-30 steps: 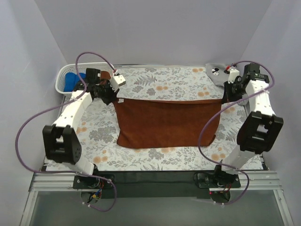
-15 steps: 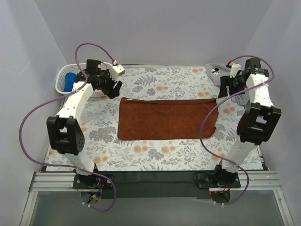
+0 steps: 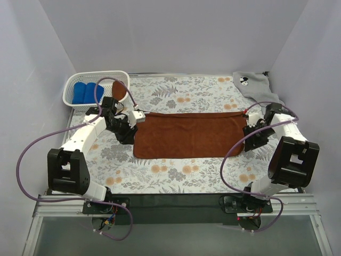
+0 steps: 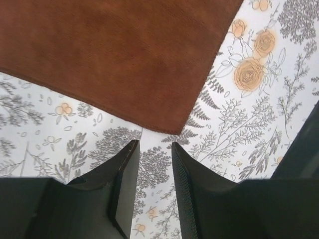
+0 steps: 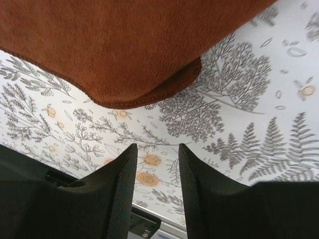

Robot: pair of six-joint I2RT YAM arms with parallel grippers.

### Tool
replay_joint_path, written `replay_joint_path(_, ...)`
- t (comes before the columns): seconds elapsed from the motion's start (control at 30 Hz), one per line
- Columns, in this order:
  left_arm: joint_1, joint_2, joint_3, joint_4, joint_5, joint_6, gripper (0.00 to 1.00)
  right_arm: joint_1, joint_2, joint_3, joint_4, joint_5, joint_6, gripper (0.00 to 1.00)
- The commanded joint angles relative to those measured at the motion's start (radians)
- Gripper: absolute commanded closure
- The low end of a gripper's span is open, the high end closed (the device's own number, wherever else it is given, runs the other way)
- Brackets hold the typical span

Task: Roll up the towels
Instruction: Flatten the towel

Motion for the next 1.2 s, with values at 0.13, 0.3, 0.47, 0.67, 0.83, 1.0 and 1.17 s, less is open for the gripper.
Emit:
replay_joint_path(0.13,-0.004,-0.060,-0.067,0.071,0.058,0.042,0.69,0.000,0.025,-0.047,0.113,0.024,0.141,0.65)
replay_joint_path(0.3,-0.004,-0.060,-0.096,0.099,0.064,0.051,0.69,-0.001,0.074,-0.003,0.151,0.052,0.181,0.66)
replay_joint_path(0.47,-0.004,-0.035,-0.094,0.102,0.065,0.048,0.68,-0.003,0.149,0.051,0.142,0.021,0.211,0.67)
replay_joint_path(0.67,-0.006,-0.028,-0.091,0.108,0.053,0.048,0.68,-0.007,0.200,0.094,0.134,-0.026,0.233,0.67)
replay_joint_path(0.83,-0.006,-0.011,-0.090,0.112,0.050,0.042,0.68,-0.006,0.244,0.099,0.130,-0.052,0.240,0.70)
replay_joint_path(1.0,-0.006,0.008,-0.097,0.129,0.039,0.036,0.68,-0.007,0.261,0.088,0.128,-0.052,0.240,0.80)
replay_joint_path(1.17,-0.014,0.047,-0.096,0.146,0.021,0.027,0.70,-0.015,0.209,0.063,0.108,-0.023,0.217,0.99)
